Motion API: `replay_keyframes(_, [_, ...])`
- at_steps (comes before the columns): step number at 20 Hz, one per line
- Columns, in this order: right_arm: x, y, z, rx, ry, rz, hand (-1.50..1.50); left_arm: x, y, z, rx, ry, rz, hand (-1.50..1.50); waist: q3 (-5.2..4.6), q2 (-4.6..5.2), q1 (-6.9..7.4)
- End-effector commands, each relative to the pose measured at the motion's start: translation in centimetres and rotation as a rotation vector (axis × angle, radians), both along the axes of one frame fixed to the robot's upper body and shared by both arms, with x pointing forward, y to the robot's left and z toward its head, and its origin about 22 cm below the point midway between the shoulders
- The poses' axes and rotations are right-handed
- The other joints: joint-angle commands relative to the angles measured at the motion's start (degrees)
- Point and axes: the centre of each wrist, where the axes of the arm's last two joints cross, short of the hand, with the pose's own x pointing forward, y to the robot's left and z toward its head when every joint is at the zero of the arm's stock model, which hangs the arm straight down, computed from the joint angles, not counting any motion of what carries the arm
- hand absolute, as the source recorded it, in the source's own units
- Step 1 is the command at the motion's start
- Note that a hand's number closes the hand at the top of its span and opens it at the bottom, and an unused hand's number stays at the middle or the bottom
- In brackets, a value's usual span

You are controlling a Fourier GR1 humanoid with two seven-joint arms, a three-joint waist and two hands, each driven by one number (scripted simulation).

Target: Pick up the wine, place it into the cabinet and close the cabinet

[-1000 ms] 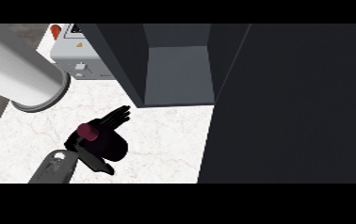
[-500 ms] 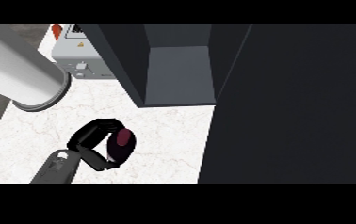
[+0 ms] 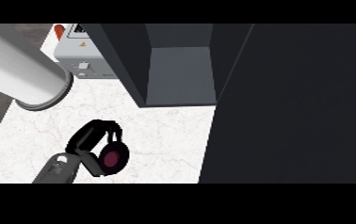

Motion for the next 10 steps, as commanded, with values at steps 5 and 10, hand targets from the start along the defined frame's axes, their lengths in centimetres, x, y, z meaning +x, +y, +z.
replay_keyframes(5, [-2.5, -0.8, 1.0, 0.044, -0.051, -0.019, -1.5, -4.0, -0.3, -2.5, -0.141, -0.063, 0.508, 1.5, 0.03, -0.46, 1.39])
replay_keyframes(10, [-3.1, -1.7, 1.7, 0.027, -0.04, -0.03, -1.5, -4.4, -1.4, -1.1, -0.207, -0.049, 0.41, 1.5, 0.06, -0.04, 1.56])
